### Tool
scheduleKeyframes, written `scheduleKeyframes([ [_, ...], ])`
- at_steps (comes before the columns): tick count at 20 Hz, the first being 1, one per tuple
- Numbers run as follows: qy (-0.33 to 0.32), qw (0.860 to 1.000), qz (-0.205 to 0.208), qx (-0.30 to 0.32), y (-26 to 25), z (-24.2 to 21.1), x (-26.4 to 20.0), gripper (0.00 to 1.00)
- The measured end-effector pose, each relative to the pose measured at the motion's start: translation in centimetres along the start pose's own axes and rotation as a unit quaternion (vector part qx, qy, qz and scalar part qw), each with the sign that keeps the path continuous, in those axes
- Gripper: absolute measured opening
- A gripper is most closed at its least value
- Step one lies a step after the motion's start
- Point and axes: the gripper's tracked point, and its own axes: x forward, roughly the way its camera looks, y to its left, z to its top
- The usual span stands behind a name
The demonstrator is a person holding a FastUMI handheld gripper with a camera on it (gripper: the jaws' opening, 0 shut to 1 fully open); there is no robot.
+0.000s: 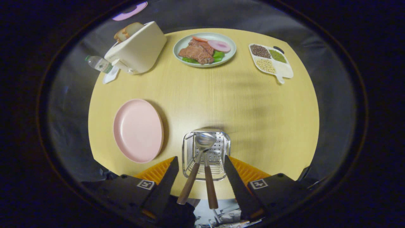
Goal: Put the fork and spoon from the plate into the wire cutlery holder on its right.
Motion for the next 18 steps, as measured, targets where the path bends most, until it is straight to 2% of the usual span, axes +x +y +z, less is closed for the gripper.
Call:
scheduleKeyframes([
  [2, -0.035, 0.999, 0.007, 0.008, 0.3, 0.3, -1.0, 0.97],
  [5, -0.106, 0.994, 0.024, 0.026, 1.2, 1.5, -3.5, 0.97],
  [9, -0.211, 0.975, 0.036, 0.061, 0.8, 3.1, -7.4, 0.97],
  [12, -0.282, 0.954, 0.041, 0.091, 0.1, 3.5, -10.5, 0.97],
  [14, -0.330, 0.937, 0.069, 0.095, 0.8, 3.7, -12.8, 0.97],
  [16, -0.393, 0.912, 0.084, 0.085, 1.1, 4.3, -15.5, 0.97],
  [18, -0.450, 0.888, 0.068, 0.062, 1.0, 4.5, -17.9, 0.98],
])
